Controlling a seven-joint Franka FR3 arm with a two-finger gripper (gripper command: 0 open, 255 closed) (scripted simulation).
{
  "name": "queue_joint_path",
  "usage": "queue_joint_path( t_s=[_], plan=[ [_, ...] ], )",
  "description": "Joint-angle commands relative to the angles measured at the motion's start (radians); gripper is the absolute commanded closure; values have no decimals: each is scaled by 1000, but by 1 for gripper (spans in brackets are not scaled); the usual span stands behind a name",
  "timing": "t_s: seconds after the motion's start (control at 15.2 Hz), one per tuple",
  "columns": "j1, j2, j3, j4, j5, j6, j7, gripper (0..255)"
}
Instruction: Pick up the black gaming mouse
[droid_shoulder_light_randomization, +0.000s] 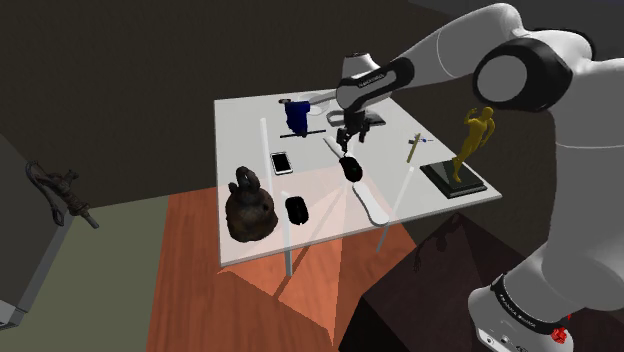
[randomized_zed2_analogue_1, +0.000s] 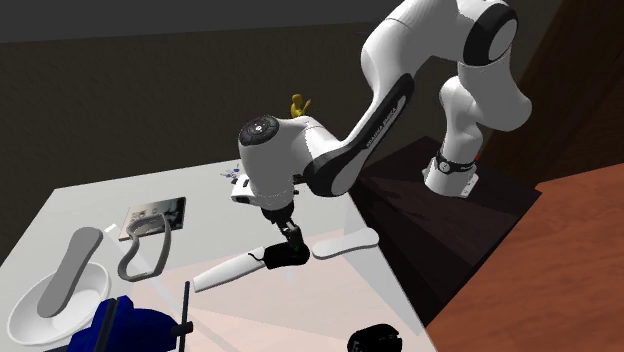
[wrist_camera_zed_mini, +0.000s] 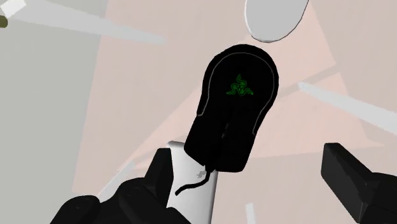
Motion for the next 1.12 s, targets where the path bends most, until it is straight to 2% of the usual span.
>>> queue_joint_path(
  t_s=[0.0, 0.33, 0.92, 0.99, 1.06],
  plan=[
    [-4, 96, 0, 106, 0, -18, -8, 0],
    [-17, 342, -1, 422, 2, -105, -30, 0],
    [-18, 411, -1, 440, 2, -54, -26, 0],
    [-19, 410, -2, 437, 2, -52, -28, 255],
    [-19, 410, -2, 437, 2, -53, -28, 255]
  ],
)
